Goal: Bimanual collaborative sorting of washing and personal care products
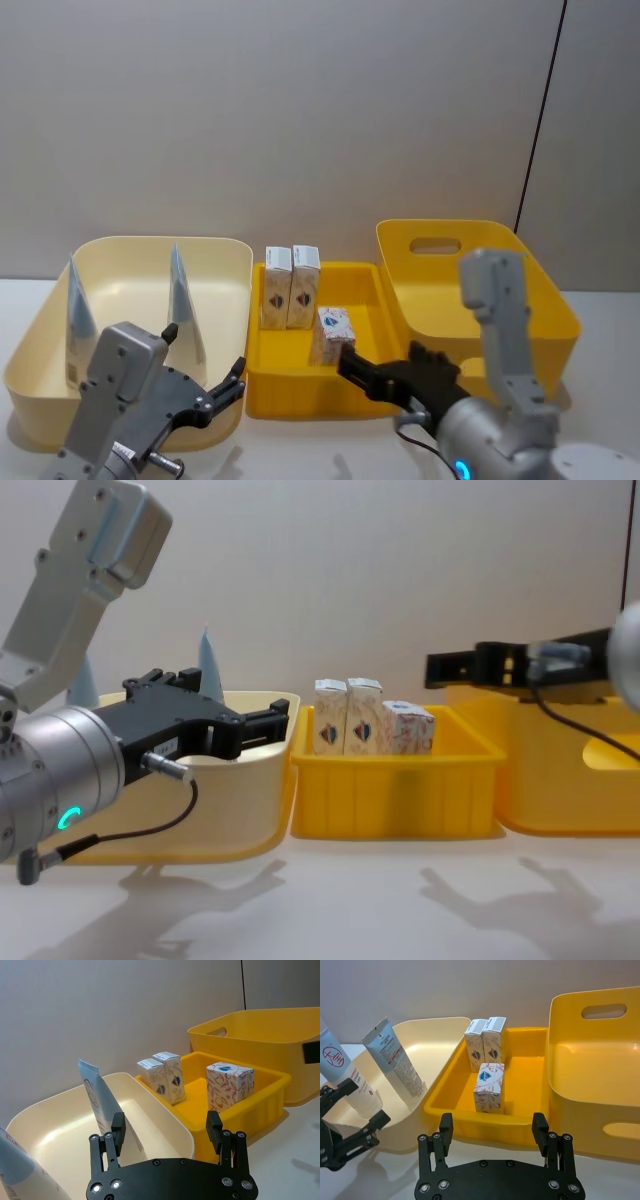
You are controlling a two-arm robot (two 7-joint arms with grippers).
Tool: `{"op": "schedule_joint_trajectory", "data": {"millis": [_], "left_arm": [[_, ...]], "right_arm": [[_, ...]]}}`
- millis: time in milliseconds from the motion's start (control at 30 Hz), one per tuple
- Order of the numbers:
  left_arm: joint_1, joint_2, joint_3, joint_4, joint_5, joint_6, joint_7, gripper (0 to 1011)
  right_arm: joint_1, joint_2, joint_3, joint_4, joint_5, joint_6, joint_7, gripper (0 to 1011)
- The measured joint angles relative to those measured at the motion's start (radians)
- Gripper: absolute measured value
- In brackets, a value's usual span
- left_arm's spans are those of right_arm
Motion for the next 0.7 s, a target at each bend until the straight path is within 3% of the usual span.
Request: {"op": "schedule_joint_trajectory", "data": {"millis": [333, 700], "left_arm": [[0.0, 0.0, 0.0, 0.0, 0.0, 0.0, 0.0, 1003], [0.0, 0.0, 0.0, 0.0, 0.0, 0.0, 0.0, 1003]], "right_arm": [[0.063, -0.08, -0.029, 0.073, -0.029, 0.053, -0.066, 1000], [0.147, -0.109, -0.042, 0.143, -0.05, 0.157, -0.097, 1000]]}}
